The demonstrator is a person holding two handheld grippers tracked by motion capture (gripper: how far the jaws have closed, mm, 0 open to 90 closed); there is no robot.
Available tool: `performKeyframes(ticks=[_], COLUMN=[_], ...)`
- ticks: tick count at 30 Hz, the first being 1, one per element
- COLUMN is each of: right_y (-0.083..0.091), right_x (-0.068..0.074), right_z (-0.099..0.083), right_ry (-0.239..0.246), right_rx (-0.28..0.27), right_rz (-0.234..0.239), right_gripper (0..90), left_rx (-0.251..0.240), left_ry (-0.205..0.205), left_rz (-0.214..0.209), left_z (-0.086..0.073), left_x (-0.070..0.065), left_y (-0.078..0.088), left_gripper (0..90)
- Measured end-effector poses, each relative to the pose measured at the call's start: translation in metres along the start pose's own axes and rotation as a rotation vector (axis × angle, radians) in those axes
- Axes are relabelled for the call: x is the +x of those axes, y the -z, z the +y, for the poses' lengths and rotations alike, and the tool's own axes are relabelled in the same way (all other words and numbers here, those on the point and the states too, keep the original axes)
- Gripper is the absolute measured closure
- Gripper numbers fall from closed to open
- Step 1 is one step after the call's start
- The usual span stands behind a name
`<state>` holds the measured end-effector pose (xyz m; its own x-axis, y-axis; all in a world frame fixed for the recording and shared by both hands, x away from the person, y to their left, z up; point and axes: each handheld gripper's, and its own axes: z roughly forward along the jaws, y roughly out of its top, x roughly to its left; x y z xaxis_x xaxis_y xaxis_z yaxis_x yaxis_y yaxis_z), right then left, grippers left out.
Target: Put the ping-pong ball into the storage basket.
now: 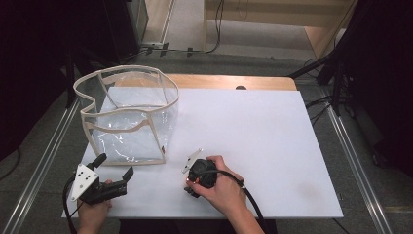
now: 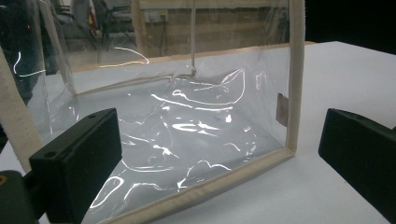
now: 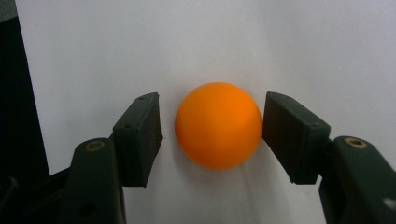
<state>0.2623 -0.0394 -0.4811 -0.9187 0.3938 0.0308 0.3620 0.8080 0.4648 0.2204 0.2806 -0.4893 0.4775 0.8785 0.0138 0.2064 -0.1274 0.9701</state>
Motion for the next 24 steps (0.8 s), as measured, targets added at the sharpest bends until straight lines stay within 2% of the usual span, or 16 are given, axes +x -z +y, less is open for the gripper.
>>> performKeyframes(ticks=[6, 9, 12, 16, 24], right_y=[-0.0023, -0.005, -0.006, -0.0068, -0.005], right_x=[-0.0002, -0.0001, 0.0015, 0.0007, -0.0013], right_z=[0.0002, 0.0013, 0.0018, 0.0015, 0.0006], right_ry=[0.005, 0.017, 0.0, 0.003, 0.008], right_rx=[0.009, 0.011, 0.018, 0.027, 0.031], right_rz=[-0.003, -0.003, -0.008, -0.02, -0.01], right_gripper=[37.8, 39.9, 43.2, 47.5, 47.9], left_rx=[0.0, 0.0, 0.0, -0.001, -0.001], left_ry=[0.0, 0.0, 0.0, 0.0, 0.0], left_rz=[0.0, 0.0, -0.001, 0.0, 0.0], left_z=[0.0, 0.0, -0.0001, -0.0001, 0.0], left_x=[-0.0001, -0.0002, -0.0002, -0.0001, -0.0002], left_y=[-0.0001, -0.0001, -0.0001, -0.0001, -0.0003], left_gripper=[0.0, 0.0, 0.0, 0.0, 0.0])
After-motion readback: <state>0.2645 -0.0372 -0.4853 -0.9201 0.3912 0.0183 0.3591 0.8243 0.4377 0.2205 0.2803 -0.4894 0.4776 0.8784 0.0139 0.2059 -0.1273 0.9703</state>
